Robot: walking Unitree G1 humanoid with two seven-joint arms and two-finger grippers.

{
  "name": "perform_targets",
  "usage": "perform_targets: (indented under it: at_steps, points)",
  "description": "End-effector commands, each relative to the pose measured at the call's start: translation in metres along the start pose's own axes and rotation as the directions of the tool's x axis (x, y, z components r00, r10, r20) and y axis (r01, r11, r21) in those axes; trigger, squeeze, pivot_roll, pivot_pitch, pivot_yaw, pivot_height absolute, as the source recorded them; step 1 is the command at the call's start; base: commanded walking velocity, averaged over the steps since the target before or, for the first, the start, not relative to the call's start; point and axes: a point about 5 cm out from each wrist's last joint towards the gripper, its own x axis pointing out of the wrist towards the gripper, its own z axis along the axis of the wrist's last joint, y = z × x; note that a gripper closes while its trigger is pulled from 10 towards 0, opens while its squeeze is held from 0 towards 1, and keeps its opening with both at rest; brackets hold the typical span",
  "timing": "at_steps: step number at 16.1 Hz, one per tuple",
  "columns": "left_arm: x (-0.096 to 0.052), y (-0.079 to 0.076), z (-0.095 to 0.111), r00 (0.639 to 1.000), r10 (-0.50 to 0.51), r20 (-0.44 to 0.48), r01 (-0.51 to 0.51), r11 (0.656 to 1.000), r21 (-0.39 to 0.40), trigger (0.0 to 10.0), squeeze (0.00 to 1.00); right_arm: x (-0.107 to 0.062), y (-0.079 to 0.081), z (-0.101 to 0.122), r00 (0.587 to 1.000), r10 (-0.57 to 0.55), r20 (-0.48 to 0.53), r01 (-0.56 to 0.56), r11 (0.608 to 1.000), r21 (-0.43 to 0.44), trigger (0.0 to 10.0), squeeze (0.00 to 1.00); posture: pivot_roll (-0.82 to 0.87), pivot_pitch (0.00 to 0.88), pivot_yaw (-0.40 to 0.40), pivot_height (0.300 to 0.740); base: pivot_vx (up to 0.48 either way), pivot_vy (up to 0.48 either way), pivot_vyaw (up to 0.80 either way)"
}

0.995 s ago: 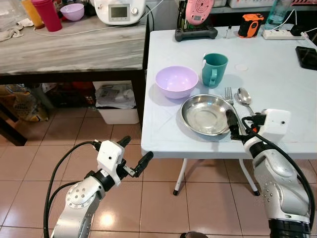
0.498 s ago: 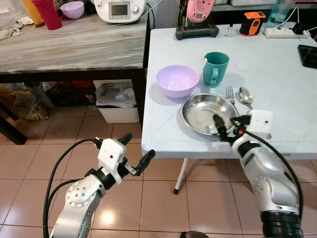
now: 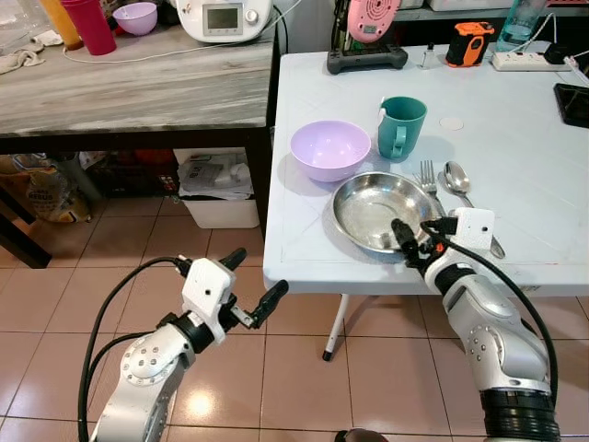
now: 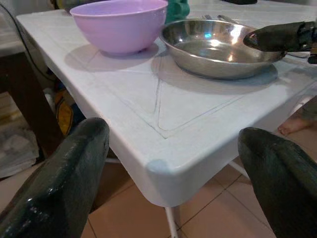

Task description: Setting the table

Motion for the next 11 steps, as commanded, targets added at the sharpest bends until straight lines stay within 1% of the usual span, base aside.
perform_targets:
  at_steps: [1, 5, 8, 9, 10, 11]
  points:
    - [-0.003, 0.0, 0.0, 1.0, -0.011, -0.007, 0.011, 1.0, 0.021, 10.0, 0.0, 0.0, -0.004, -0.005, 0.999, -0.022, -0.032, 0.023, 1.0, 0.013, 0.0, 0.0, -0.2, 0.127, 0.05, 0.74, 0.0, 0.0, 0.0]
    - [-0.003, -0.001, -0.001, 1.0, -0.022, -0.001, 0.022, 1.0, 0.016, 10.0, 0.0, -0.005, -0.016, -0.006, 0.996, -0.082, -0.039, 0.083, 0.996, 0.042, 0.0, 0.0, -0.2, 0.128, 0.05, 0.74, 0.0, 0.0, 0.0]
    - [-0.002, -0.001, -0.002, 1.0, -0.022, 0.002, 0.022, 1.0, 0.014, 10.0, 0.0, -0.004, -0.018, -0.004, 0.994, -0.106, -0.038, 0.108, 0.992, 0.061, 0.0, 0.0, -0.21, 0.127, 0.053, 0.74, 0.0, 0.0, 0.0]
    - [-0.001, -0.001, -0.002, 1.0, -0.022, 0.003, 0.022, 1.0, 0.014, 10.0, 0.0, -0.003, -0.018, -0.004, 0.993, -0.108, -0.037, 0.111, 0.992, 0.063, 1.7, 0.0, -0.21, 0.125, 0.053, 0.74, 0.0, 0.0, 0.0]
    - [-0.001, -0.001, -0.002, 1.0, -0.022, 0.004, 0.022, 1.0, 0.012, 10.0, 0.0, -0.003, -0.018, -0.003, 0.993, -0.111, -0.037, 0.114, 0.99, 0.08, 2.9, 0.0, -0.21, 0.124, 0.054, 0.74, 0.0, 0.0, 0.0]
    - [-0.001, -0.001, -0.001, 1.0, -0.019, 0.006, 0.019, 1.0, 0.011, 10.0, 0.0, -0.002, -0.018, -0.003, 0.992, -0.12, -0.039, 0.123, 0.988, 0.094, 1.6, 0.0, -0.21, 0.124, 0.054, 0.74, 0.0, 0.0, 0.0]
